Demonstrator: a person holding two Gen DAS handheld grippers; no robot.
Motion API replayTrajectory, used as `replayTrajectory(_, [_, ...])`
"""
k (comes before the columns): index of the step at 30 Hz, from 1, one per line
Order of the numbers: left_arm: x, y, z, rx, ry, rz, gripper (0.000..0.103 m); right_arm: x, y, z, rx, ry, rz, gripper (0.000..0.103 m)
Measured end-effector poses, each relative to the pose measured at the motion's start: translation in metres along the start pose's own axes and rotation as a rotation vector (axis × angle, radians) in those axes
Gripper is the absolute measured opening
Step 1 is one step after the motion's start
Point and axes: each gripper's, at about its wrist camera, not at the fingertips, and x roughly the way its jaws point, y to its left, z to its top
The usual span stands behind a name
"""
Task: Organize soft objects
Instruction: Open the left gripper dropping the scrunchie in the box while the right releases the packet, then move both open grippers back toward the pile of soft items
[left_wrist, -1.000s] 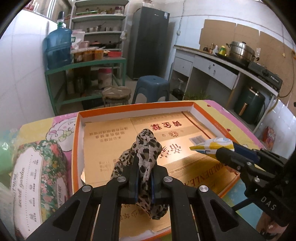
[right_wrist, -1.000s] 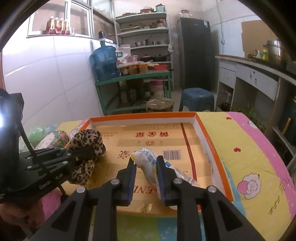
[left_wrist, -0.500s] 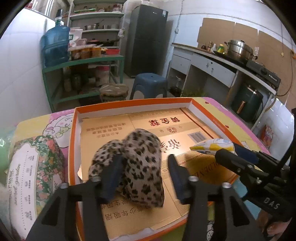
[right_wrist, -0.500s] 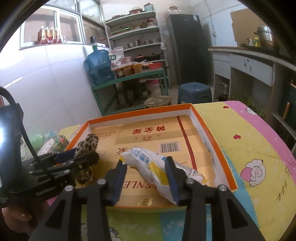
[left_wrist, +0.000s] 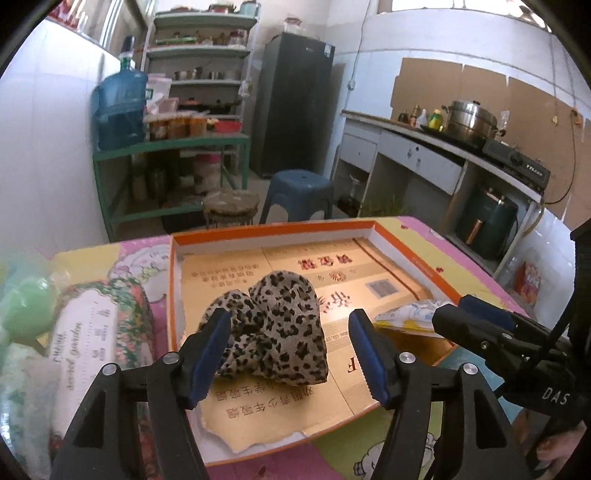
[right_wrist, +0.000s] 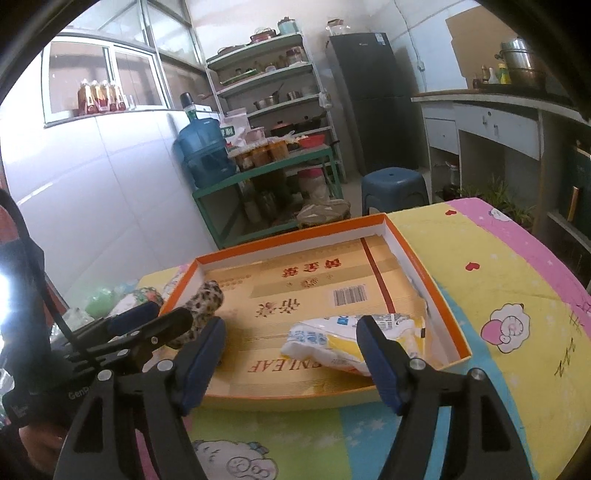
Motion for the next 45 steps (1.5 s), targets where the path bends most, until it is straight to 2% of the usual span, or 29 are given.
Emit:
replayTrajectory(7, [-0.039,-0.002,0.001,0.044,-0.09,0.024,0.068,-0.017,0.016,0.001,-0.002,-0.021,0.014,0.073])
replayTrajectory(11, [-0.062,0.002,0.0,0.032,-0.121,-0.002,0.068,-0.025,0.027,0.0,-0.001,-0.021,0.023,0.073])
replayTrajectory(19, [-0.119,0.018,-0.004,0.016,-0.191,0.025,0.068,-0.049,0.075,-0.001,-0.078,-0.04,0.021,0.073])
replayTrajectory(27, [-0.164,0.05,-0.012,-0.018,-0.19,0.031,0.068,-0.059,0.121,-0.008,-0.113,-0.033,0.066,0.073])
replayTrajectory(45, [-0.252,0.136,-0.046,-0.108,-0.252,0.158,0.068,-0.057,0.207,-0.032,-0.188,0.021,0.165,0.073])
